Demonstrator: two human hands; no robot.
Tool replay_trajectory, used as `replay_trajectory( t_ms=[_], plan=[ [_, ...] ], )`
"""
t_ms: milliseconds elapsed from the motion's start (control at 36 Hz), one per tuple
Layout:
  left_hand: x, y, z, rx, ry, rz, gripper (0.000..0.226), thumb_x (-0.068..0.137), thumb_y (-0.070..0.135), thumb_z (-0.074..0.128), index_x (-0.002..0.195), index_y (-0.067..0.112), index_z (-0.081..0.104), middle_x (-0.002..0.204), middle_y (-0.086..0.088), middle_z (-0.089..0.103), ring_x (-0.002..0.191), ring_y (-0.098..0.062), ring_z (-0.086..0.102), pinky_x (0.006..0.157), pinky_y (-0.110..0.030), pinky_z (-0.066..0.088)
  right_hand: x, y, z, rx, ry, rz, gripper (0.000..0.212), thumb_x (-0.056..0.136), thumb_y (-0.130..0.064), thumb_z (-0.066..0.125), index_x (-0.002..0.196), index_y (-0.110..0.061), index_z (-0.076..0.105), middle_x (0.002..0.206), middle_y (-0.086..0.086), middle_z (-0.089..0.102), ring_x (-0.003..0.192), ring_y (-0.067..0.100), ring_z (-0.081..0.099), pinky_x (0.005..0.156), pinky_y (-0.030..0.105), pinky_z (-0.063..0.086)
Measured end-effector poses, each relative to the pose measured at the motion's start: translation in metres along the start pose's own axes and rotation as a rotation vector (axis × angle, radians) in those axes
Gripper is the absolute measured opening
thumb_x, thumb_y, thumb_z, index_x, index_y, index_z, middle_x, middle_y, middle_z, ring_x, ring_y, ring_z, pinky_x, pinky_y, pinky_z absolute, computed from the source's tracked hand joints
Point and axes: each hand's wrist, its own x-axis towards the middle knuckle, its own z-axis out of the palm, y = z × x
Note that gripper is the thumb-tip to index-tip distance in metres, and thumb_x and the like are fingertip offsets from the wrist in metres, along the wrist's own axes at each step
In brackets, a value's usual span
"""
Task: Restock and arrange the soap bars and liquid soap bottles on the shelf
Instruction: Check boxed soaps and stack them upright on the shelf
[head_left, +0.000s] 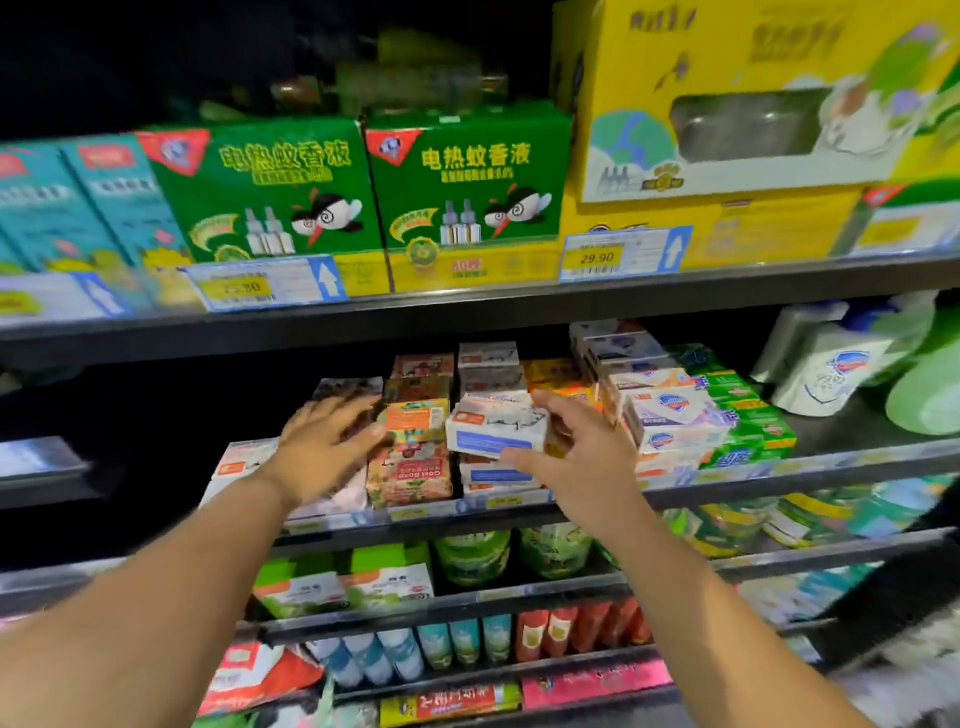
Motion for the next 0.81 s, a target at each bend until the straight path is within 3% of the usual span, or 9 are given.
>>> replay_trajectory(
  t_ms=[111,167,250,306,389,500,583,722,806],
  plan=[
    [-0.021,0.014,-0.003,0.016,0.192,0.236,0.071,0.083,0.063,0.045,0.136,0.017,0.058,0.135,-0.006,0.058,0.126,-0.030,0.050,0.107,-0.037,0.034,-0.002,-0.008,0.003,0.058,-0.060,0.032,0.068,0.079,-0.028,0.083,0.140,-0.024,0.052,0.130,-0.007,0.051,0.116,0.008,0.053,0.084,0.007,0.046],
    [-0.038,0.027,-0.002,-0.058,0.194,0.341,0.056,0.088,0.044,0.062,0.138,0.021,0.054,0.140,-0.001,0.053,0.131,-0.021,0.046,0.109,-0.035,0.035,-0.004,-0.012,0.007,0.075,-0.078,0.049,0.067,0.079,-0.033,0.083,0.139,-0.025,0.054,0.127,-0.007,0.054,0.115,0.011,0.056,0.092,0.022,0.052],
    [-0.069,0.051,0.002,-0.267,0.155,0.446,0.066,0.089,0.019,0.074,0.143,0.034,0.040,0.142,0.015,0.045,0.132,0.006,0.040,0.110,-0.020,0.036,-0.012,-0.023,0.016,0.177,-0.135,0.112,0.051,0.082,-0.032,0.080,0.129,-0.030,0.059,0.122,-0.011,0.059,0.110,0.006,0.059,0.086,0.018,0.052],
    [-0.088,0.060,0.007,-0.473,0.114,0.404,0.069,0.088,0.022,0.071,0.142,0.042,0.032,0.136,0.026,0.046,0.120,0.012,0.050,0.098,-0.011,0.042,-0.020,-0.029,0.024,0.216,-0.177,0.138,0.045,0.084,-0.034,0.078,0.125,-0.034,0.060,0.123,-0.012,0.061,0.111,0.006,0.059,0.085,0.018,0.051],
    [-0.104,0.054,0.009,-0.627,0.171,0.343,0.054,0.090,0.049,0.065,0.137,0.052,0.038,0.129,0.034,0.050,0.118,0.005,0.056,0.095,-0.016,0.048,-0.031,-0.039,0.032,0.246,-0.224,0.186,0.040,0.084,-0.039,0.077,0.122,-0.033,0.065,0.118,-0.013,0.065,0.106,0.005,0.063,0.083,0.019,0.053],
    [-0.118,0.040,0.001,-0.727,0.205,0.266,0.048,0.080,0.076,0.058,0.122,0.054,0.051,0.125,0.021,0.059,0.116,-0.007,0.061,0.093,-0.027,0.053,-0.042,-0.056,0.043,0.290,-0.309,0.238,0.027,0.086,-0.045,0.073,0.109,-0.031,0.073,0.104,-0.010,0.073,0.095,0.007,0.069,0.093,0.037,0.056],
    [-0.131,0.034,-0.002,-0.859,0.174,0.224,0.038,0.083,0.067,0.061,0.114,0.046,0.058,0.108,0.011,0.065,0.099,-0.012,0.066,0.078,-0.026,0.056,-0.047,-0.070,0.049,0.219,-0.355,0.206,0.052,0.083,-0.064,0.064,0.104,-0.017,0.070,0.106,0.009,0.069,0.099,0.025,0.067,0.099,0.052,0.050],
    [-0.135,0.024,-0.010,-1.011,0.262,-0.030,0.026,0.085,0.045,0.058,0.105,0.030,0.064,0.084,0.004,0.065,0.074,-0.008,0.063,0.061,-0.021,0.052,-0.047,-0.088,0.061,0.283,-0.465,0.244,0.019,0.091,-0.030,0.070,0.109,-0.023,0.072,0.102,-0.007,0.075,0.091,0.006,0.070,0.075,0.020,0.054],
    [-0.131,0.016,-0.018,-1.013,0.253,-0.082,0.024,0.082,0.052,0.058,0.096,0.034,0.067,0.074,0.006,0.058,0.064,-0.003,0.053,0.059,-0.015,0.041,-0.044,-0.086,0.080,0.259,-0.386,0.252,0.014,0.091,-0.022,0.071,0.105,-0.020,0.070,0.082,-0.010,0.073,0.073,0.002,0.065,0.064,0.016,0.047]
  ],
)
